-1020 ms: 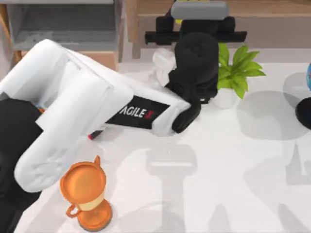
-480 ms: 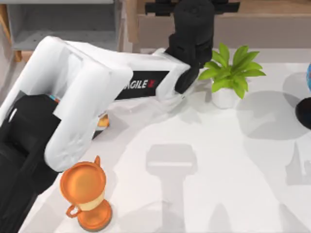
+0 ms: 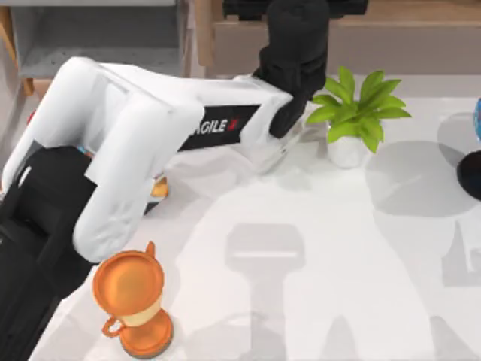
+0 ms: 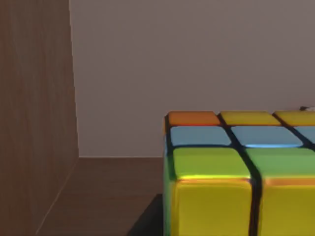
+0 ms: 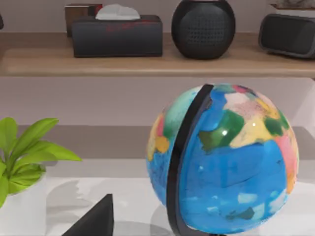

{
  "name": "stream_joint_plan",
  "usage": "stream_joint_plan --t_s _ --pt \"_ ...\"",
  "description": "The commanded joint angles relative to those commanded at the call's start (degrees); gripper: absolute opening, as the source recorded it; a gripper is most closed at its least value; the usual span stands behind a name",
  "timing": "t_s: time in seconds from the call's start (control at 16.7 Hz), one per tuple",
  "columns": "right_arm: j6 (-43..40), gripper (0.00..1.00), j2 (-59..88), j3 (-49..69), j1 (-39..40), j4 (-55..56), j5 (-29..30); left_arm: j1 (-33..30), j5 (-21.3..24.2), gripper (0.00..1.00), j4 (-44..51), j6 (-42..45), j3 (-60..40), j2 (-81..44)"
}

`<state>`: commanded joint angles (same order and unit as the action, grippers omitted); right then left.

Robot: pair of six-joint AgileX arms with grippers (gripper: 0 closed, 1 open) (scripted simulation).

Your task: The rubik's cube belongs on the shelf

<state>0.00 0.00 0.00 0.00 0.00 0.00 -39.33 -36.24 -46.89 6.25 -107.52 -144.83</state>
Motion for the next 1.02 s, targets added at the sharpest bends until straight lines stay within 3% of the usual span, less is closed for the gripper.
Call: stream_joint_plan --t_s 0.66,1.02 --pt "0.00 1.00 0.00 0.00 0.00 0.00 0.00 0.00 0.00 0.98 0.00 0.00 0.00 0.00" --pt "0.00 1.00 0.00 0.00 0.00 0.00 0.00 0.00 0.00 1.00 0.00 0.00 0.00 0.00"
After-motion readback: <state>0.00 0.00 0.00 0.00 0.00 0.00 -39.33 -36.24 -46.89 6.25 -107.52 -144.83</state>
